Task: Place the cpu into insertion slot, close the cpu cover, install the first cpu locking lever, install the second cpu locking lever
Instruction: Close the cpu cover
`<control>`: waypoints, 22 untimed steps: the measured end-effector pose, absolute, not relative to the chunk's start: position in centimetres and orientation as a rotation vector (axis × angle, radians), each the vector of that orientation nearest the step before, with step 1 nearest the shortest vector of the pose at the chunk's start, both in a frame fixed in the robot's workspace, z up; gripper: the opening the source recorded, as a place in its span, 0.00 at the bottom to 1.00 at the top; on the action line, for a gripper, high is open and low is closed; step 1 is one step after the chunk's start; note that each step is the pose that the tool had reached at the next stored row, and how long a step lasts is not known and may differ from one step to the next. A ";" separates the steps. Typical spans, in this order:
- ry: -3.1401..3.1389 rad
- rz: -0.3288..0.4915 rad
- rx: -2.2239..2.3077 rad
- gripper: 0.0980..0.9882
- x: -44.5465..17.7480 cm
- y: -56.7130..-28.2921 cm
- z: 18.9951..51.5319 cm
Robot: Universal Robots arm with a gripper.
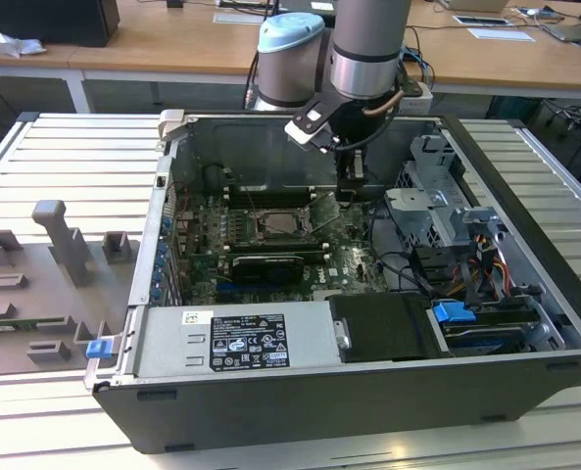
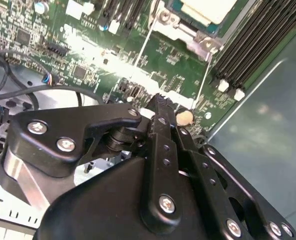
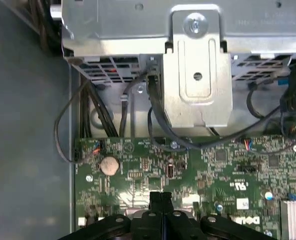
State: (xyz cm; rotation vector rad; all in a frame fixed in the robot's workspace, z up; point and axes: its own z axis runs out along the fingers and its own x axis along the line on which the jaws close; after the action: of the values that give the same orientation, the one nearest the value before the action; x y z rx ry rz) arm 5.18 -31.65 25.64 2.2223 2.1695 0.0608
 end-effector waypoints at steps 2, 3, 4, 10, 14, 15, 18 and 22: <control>2.170 0.059 2.223 0.01 5.5 -31.6 25.6; 2.171 0.059 2.223 0.01 5.7 -31.6 25.5; 2.171 0.058 2.223 0.01 5.9 -31.6 25.5; 2.172 0.057 2.224 0.01 6.3 -31.6 25.2; 2.172 0.057 2.224 0.01 6.3 -31.6 24.7; 2.172 0.057 2.224 0.01 6.3 -31.6 24.5; 2.172 0.056 2.224 0.01 6.3 -31.6 24.3; 2.174 0.053 2.225 0.01 5.9 -31.6 24.4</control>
State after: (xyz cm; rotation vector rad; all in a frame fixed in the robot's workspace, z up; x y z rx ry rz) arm 5.86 -31.61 24.41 2.2253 2.1736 0.0532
